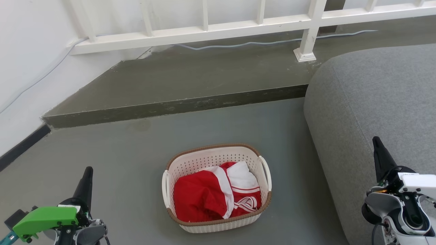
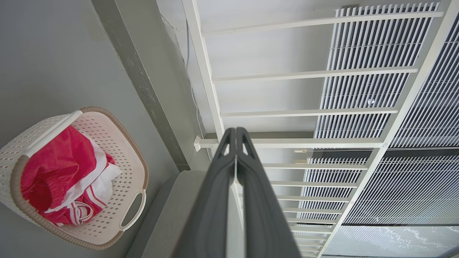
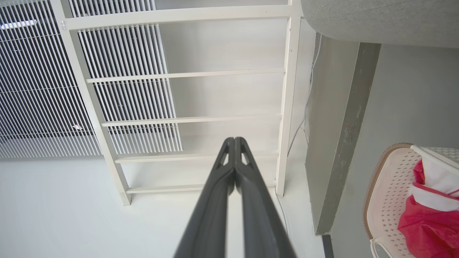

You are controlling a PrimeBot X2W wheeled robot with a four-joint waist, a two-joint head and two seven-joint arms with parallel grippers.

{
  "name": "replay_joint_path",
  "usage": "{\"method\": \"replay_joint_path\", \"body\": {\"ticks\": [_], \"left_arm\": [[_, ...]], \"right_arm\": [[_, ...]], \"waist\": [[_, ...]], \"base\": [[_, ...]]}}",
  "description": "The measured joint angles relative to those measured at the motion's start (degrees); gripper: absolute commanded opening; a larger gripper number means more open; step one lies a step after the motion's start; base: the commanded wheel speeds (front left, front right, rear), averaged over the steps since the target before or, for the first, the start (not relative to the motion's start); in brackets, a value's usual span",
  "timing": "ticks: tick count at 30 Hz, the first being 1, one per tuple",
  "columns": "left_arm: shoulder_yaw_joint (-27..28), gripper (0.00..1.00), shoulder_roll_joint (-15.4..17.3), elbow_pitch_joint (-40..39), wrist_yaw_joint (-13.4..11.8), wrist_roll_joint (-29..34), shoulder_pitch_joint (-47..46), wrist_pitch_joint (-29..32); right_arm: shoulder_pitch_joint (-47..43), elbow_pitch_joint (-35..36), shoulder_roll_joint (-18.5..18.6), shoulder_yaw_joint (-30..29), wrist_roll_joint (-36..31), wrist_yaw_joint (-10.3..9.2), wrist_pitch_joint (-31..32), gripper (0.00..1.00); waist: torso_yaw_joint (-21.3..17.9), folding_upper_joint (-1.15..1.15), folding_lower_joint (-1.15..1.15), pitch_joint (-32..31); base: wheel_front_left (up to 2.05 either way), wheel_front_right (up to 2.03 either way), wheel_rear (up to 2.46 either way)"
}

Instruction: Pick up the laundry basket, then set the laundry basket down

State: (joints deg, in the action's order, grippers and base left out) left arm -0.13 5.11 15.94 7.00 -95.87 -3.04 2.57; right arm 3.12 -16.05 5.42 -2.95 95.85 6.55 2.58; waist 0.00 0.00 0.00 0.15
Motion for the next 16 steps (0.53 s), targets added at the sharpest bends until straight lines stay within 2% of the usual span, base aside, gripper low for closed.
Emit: {"method": "replay_joint_path", "body": {"ticks": [16], "left_arm": [[0.08,0.0,-0.02,0.02,0.01,0.0,-0.03,0.24]], "right_arm": [[0.01,-0.02,-0.04,-0.12,0.0,0.0,0.01,0.0]], "waist": [[0.0,0.0,0.0,0.0]], "base": [[0.0,0.0,0.0]]}}
